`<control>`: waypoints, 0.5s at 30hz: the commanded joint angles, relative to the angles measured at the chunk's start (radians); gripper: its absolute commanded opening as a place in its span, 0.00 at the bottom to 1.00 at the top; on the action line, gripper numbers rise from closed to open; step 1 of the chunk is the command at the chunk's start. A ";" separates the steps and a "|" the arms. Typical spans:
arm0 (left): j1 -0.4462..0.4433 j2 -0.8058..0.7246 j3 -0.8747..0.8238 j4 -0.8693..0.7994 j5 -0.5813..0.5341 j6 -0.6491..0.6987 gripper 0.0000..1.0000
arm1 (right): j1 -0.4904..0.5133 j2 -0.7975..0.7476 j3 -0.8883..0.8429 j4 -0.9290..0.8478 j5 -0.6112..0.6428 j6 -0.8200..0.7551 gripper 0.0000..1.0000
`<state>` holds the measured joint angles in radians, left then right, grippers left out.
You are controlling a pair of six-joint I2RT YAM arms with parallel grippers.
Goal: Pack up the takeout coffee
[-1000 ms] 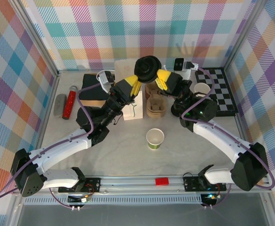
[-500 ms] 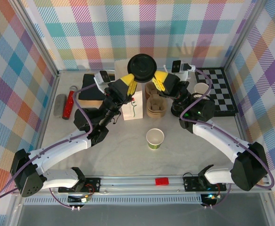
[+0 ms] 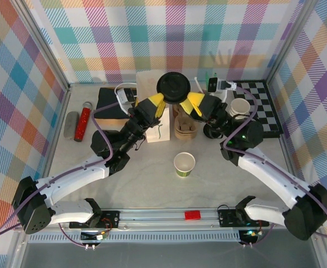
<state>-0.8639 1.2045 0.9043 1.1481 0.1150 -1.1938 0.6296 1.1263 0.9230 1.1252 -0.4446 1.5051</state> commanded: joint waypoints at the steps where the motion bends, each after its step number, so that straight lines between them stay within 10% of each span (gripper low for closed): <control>1: -0.012 -0.033 -0.033 0.004 -0.002 -0.009 0.12 | -0.006 -0.152 -0.031 -0.274 0.040 -0.162 0.59; 5: -0.006 -0.057 -0.072 -0.004 -0.009 -0.013 0.11 | -0.007 -0.396 0.006 -0.943 0.222 -0.440 0.67; 15: -0.001 -0.022 -0.193 -0.016 0.030 -0.066 0.08 | -0.007 -0.536 0.171 -1.602 0.419 -0.692 0.74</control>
<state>-0.8654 1.1595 0.7628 1.0985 0.1219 -1.2171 0.6277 0.5579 1.0618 -0.1795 -0.0959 0.9379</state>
